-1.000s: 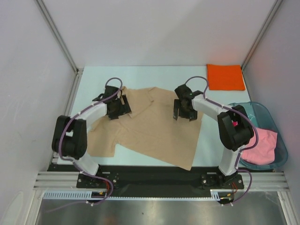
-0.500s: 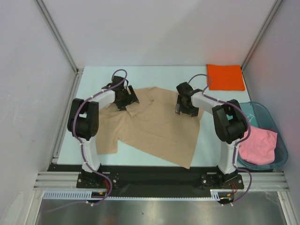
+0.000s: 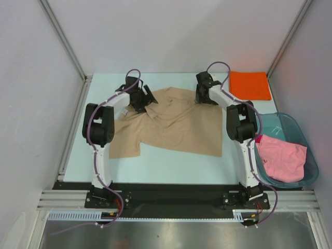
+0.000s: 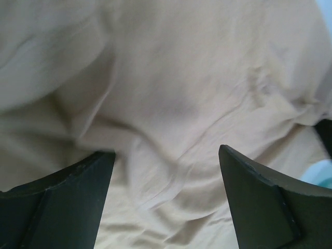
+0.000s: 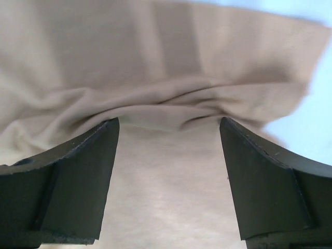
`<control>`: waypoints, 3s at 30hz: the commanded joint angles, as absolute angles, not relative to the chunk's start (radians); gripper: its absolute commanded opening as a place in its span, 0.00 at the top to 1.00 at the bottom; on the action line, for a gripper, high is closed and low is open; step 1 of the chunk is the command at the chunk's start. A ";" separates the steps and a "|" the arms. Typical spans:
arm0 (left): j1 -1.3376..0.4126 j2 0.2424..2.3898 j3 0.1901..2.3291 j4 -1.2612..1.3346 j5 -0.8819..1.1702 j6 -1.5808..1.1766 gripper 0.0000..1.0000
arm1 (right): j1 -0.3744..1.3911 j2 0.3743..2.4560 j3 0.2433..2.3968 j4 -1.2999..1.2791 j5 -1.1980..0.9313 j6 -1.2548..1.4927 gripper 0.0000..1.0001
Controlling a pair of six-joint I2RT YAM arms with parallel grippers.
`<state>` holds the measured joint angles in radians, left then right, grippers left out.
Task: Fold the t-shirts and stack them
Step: Flatten the tshirt out
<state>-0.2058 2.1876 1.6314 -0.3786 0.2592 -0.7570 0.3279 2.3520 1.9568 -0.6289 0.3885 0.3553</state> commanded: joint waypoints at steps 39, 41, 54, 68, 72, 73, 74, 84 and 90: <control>0.146 1.299 0.652 -0.653 -0.284 -0.724 0.48 | 0.479 1.355 1.028 -0.554 0.100 0.428 0.19; 0.146 1.296 0.646 -0.660 -0.302 -0.732 0.47 | 0.465 1.348 1.023 -0.552 0.088 0.423 0.19; 0.153 1.347 0.598 -0.571 -0.241 -0.733 0.63 | 0.439 1.310 0.968 -0.548 0.049 0.457 0.19; 0.164 0.951 0.669 -0.641 -0.112 -0.696 1.00 | 0.308 1.234 0.749 -0.588 0.126 0.958 0.28; 0.163 0.838 0.706 -0.621 -0.031 -0.673 1.00 | 0.325 1.178 0.706 -0.650 0.219 1.130 0.30; 0.161 0.822 0.715 -0.621 -0.009 -0.658 1.00 | 0.333 1.172 0.698 -0.661 0.256 1.161 0.30; 0.161 0.807 0.733 -0.623 -0.009 -0.652 1.00 | 0.340 1.167 0.696 -0.670 0.270 1.216 0.30; 0.161 0.767 0.793 -0.588 0.103 -0.617 1.00 | 0.488 1.330 0.793 -0.841 0.415 1.463 0.35; 0.141 0.793 0.804 -0.566 0.137 -0.601 1.00 | 0.485 1.393 0.819 -0.853 0.459 1.486 0.55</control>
<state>0.1516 0.7864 0.7578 -0.6079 0.1005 -0.6342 0.4831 1.3823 0.7818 -0.8082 0.3672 1.4170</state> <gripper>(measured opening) 0.011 0.474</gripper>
